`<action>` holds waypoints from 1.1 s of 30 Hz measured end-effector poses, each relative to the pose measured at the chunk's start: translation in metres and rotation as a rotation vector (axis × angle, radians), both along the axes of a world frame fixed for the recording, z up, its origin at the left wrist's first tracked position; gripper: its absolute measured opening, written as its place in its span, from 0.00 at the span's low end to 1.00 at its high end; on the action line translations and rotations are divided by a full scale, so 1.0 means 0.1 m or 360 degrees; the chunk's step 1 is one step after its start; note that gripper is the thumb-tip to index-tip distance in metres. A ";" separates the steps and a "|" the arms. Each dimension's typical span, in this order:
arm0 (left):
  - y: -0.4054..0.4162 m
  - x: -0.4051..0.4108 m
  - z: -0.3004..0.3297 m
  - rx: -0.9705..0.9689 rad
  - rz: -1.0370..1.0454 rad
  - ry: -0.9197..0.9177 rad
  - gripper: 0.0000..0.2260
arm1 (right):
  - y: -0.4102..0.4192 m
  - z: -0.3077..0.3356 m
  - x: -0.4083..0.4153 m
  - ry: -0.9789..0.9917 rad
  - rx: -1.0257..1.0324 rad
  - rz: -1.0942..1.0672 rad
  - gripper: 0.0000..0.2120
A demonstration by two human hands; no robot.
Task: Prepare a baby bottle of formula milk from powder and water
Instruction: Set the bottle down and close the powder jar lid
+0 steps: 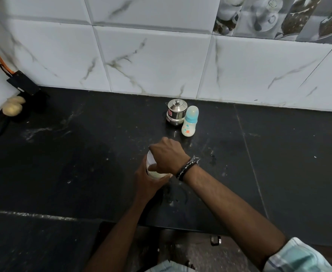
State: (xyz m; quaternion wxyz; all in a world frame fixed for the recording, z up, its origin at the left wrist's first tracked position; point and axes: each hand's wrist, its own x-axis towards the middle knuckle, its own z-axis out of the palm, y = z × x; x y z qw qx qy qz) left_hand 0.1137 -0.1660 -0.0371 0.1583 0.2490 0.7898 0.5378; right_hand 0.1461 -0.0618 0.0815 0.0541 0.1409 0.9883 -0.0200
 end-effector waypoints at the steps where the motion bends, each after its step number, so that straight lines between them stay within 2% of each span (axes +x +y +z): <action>1: 0.00 0.01 0.01 0.0002 -0.0003 -0.0001 0.45 | 0.01 0.01 -0.01 0.0035 -0.0005 -0.0028 0.23; 4: 0.02 0.02 0.00 0.0012 -0.0007 -0.0001 0.43 | 0.01 0.07 -0.05 0.0063 -0.0095 -0.0163 0.25; 7: 0.03 0.01 -0.03 0.0022 0.0058 -0.0017 0.39 | -0.07 0.07 -0.08 0.0173 -0.0069 -0.0260 0.18; 11: 0.04 0.01 -0.06 -0.0036 0.0090 0.0023 0.40 | -0.12 0.03 -0.07 0.0251 -0.0042 -0.0330 0.12; 18: 0.04 0.01 -0.06 -0.0032 0.0028 -0.0031 0.41 | -0.16 -0.04 -0.07 0.0306 -0.0036 -0.0348 0.13; 21: 0.04 0.03 -0.03 0.0015 -0.0006 -0.0051 0.44 | -0.14 -0.12 0.01 0.0345 -0.0068 -0.0373 0.21; 23: 0.04 0.04 -0.02 0.0058 -0.0012 -0.0042 0.47 | -0.09 -0.13 0.10 0.0329 -0.0193 -0.0428 0.31; 25: 0.01 0.05 -0.03 0.0092 -0.0026 -0.0062 0.52 | -0.01 -0.13 0.23 0.0382 -0.0369 -0.0548 0.35; 26: 0.00 0.05 -0.04 0.0099 -0.0027 -0.0065 0.54 | 0.02 -0.15 0.30 0.0468 -0.0453 -0.0623 0.33; 29: -0.05 0.03 -0.07 0.0122 -0.0022 -0.0043 0.53 | 0.03 -0.29 0.58 0.0719 -0.0629 -0.0757 0.16; 31: -0.06 0.01 -0.08 0.0152 -0.0004 -0.0002 0.49 | 0.02 -0.44 0.75 0.0603 -0.0609 -0.0741 0.11; 33: -0.05 0.00 -0.09 0.0176 0.0035 0.0052 0.46 | 0.00 -0.58 0.89 0.0274 -0.0480 -0.0638 0.08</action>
